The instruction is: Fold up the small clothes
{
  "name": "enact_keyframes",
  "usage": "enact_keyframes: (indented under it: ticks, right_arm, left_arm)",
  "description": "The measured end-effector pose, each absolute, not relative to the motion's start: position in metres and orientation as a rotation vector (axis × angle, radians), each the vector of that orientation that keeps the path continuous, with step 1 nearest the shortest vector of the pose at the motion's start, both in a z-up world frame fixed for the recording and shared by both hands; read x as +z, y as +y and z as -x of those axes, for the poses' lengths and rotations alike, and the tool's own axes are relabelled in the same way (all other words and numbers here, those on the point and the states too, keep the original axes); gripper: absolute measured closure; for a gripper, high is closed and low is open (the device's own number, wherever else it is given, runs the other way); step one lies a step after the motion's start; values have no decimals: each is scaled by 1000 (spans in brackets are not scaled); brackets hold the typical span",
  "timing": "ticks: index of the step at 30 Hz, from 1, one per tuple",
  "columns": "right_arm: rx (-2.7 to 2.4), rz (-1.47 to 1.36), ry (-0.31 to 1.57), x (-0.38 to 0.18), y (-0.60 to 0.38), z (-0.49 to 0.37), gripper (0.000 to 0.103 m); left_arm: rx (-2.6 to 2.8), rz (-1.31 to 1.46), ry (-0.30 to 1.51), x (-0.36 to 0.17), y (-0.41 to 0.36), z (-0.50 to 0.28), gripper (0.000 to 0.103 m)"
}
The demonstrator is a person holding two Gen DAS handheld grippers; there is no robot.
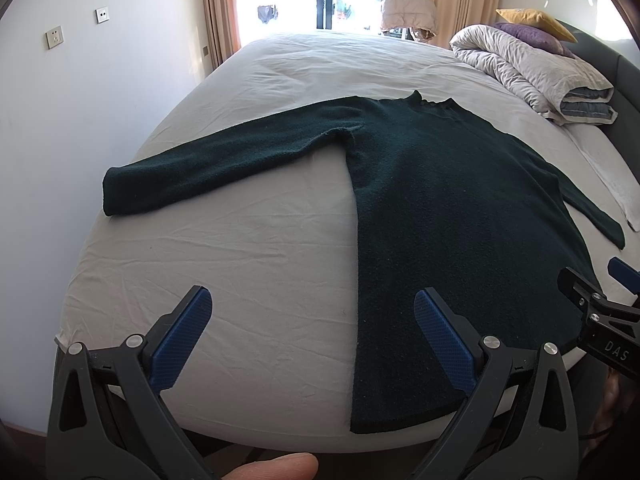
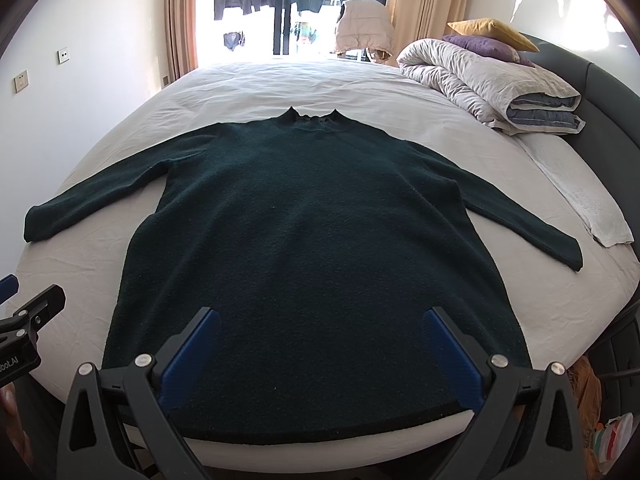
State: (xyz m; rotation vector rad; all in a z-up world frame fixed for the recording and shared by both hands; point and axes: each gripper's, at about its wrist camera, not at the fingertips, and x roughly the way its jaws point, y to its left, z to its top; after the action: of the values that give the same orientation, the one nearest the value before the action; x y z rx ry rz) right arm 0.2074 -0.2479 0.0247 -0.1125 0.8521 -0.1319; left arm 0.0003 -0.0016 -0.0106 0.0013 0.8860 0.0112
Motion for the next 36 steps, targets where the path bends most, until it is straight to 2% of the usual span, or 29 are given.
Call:
enact_keyframes:
  ticks: [36]
  right_arm:
    - [-117, 126, 871, 15, -239, -209, 0]
  left_arm:
    - [-65, 34, 865, -8, -2, 7, 0]
